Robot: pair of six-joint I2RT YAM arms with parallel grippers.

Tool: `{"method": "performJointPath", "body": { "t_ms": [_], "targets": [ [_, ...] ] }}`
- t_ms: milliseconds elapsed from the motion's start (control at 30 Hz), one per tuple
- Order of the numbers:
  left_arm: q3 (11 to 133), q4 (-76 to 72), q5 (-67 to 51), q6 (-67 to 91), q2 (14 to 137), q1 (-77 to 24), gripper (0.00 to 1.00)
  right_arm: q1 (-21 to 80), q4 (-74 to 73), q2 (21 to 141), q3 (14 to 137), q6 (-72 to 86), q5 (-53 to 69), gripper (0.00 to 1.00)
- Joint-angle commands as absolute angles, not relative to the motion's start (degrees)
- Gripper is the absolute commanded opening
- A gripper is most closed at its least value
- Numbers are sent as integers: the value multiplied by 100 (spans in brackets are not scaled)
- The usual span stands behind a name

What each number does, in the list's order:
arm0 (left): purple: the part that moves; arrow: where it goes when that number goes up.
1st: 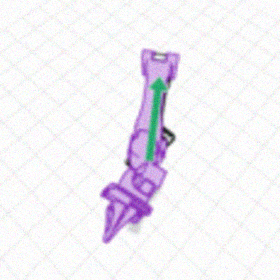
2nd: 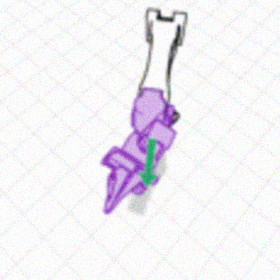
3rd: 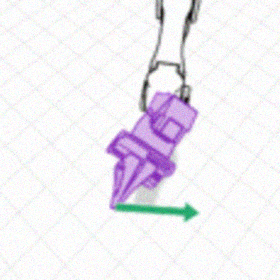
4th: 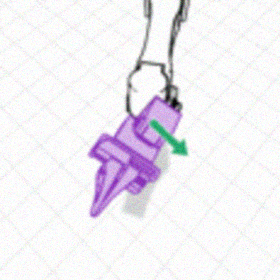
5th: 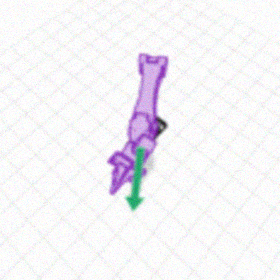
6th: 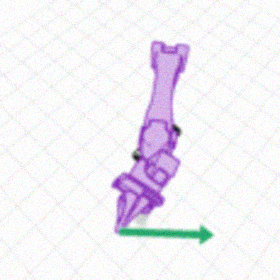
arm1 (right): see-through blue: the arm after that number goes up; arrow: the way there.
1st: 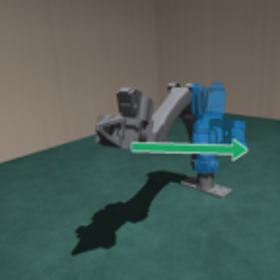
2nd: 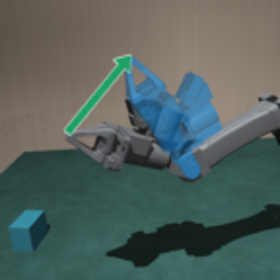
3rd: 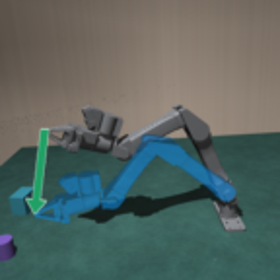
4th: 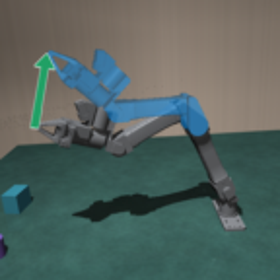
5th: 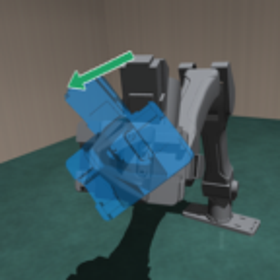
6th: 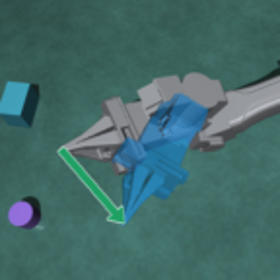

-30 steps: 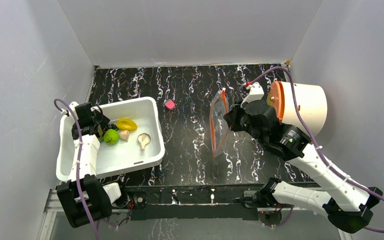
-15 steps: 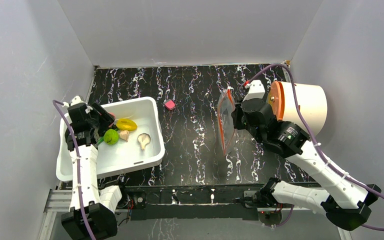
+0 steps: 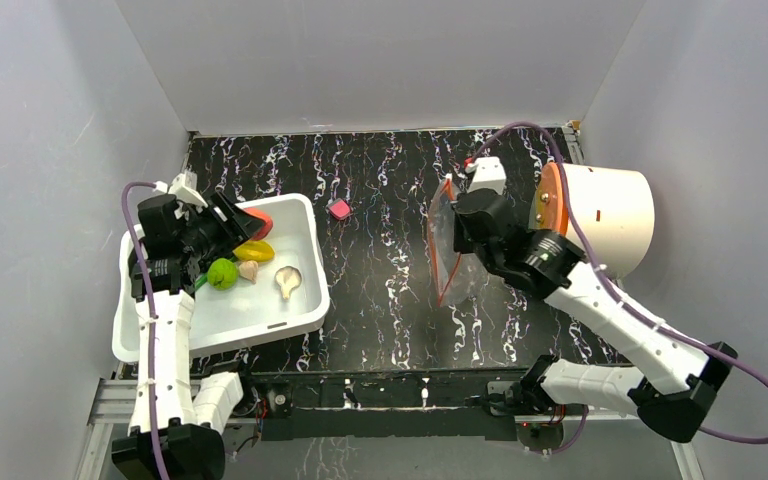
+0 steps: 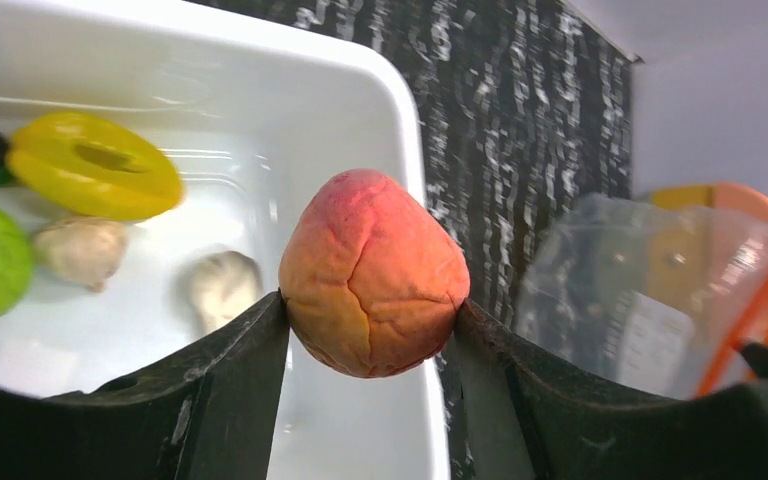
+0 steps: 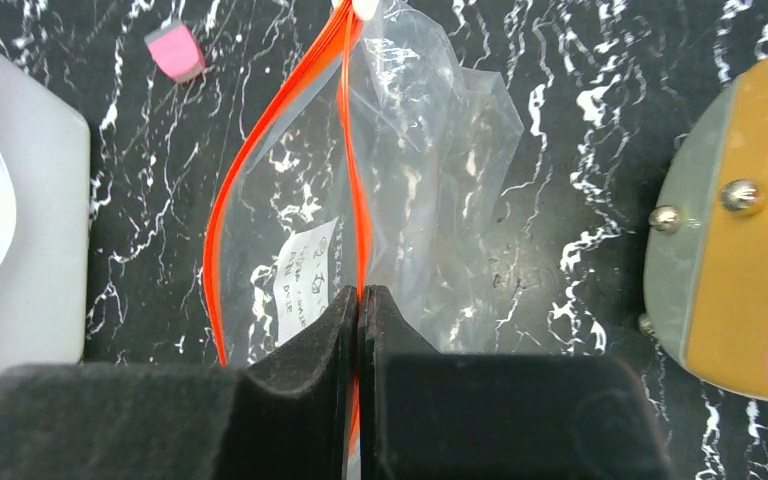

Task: Place the food in the zip-top bag and seal the zipper
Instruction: Pick up the fake fruit from the bin, then place the fake fruit in the zipper food storage bag.

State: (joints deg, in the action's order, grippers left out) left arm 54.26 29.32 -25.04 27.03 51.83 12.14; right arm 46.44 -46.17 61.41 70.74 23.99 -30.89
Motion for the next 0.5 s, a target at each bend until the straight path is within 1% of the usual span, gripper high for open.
{"method": "performJointPath", "body": {
  "t_ms": [0, 167, 333, 467],
  "targets": [
    [5639, 2835, -3776, 3092, 5010, 1039, 38, 4636, -3835, 6393, 6859, 2638, -2568, 0],
    [5586, 2290, -4225, 3642, 4909, 724, 36, 4641, -3079, 6797, 6692, 3128, -1377, 0],
    [5631, 1986, -4430, 3907, 4841, 553, 35, 4641, -2582, 7063, 6576, 3574, -918, 0],
    [5398, 1558, -4670, 4301, 4819, 369, 35, 4641, -2224, 7130, 6498, 3845, -660, 0]
  ]
}}
